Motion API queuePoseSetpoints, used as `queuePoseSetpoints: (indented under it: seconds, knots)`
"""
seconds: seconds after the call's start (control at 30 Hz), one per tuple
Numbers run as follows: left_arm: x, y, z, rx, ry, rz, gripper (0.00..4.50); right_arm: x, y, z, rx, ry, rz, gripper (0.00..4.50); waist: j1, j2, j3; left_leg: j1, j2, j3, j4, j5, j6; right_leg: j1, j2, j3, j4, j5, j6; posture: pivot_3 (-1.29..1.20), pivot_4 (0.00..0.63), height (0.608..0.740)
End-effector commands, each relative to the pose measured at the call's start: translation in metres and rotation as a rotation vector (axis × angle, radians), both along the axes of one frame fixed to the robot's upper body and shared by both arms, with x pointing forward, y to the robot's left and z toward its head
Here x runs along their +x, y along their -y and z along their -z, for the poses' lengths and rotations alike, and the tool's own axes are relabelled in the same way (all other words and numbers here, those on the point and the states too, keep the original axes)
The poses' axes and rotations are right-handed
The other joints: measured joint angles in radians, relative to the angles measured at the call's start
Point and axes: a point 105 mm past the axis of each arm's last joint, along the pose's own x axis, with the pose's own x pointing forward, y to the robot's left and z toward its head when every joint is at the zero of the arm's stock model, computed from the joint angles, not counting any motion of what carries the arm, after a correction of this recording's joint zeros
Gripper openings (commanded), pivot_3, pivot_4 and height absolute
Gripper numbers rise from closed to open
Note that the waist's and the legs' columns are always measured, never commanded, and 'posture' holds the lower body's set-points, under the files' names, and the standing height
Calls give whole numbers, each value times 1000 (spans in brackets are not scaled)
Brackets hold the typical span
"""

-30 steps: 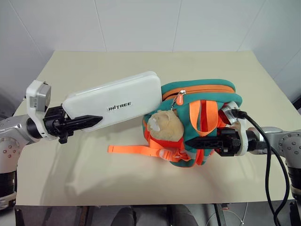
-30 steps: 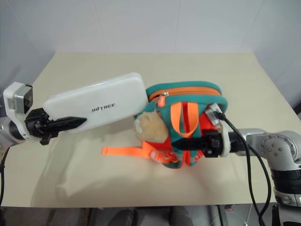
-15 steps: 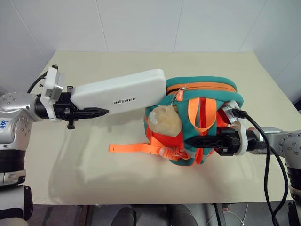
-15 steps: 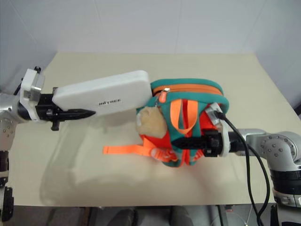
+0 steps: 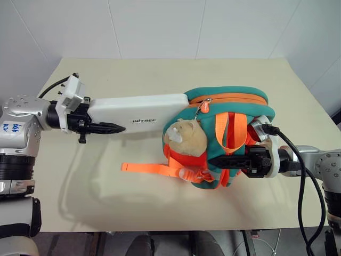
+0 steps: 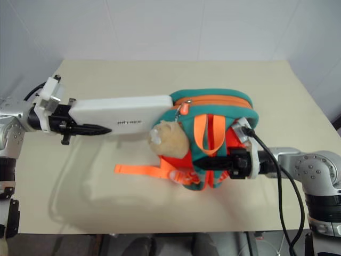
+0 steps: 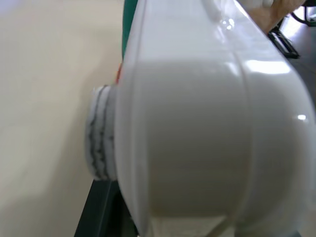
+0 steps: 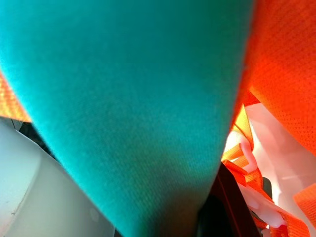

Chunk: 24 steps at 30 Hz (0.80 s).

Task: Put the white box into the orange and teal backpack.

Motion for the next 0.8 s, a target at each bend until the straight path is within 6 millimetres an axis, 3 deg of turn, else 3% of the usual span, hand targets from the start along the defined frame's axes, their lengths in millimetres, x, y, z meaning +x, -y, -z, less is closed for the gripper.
queuePoseSetpoints:
  seconds: [0.03,0.4,0.57,0.8]
  knots:
    - [-4,15,-12,42,44,103,1313,-4,-3,-8,23,32,-23,540,-1,0,0,0,0,0,0,0,0,0,0,0,0,0,0,0,150,740]
    - [3,61,-15,137,54,266,1313,-3,-6,-7,33,32,-30,540,-2,0,0,0,0,0,0,0,0,-1,1,0,1,0,0,0,150,740]
    - [8,92,-19,125,75,315,1313,-2,-10,-6,39,32,-34,540,-1,0,0,0,0,0,2,0,0,0,1,0,1,0,0,0,150,740]
    - [11,131,-7,147,50,366,1313,-2,-14,-4,47,36,-39,540,-1,0,0,0,0,0,2,0,0,-1,1,0,1,0,0,0,150,740]
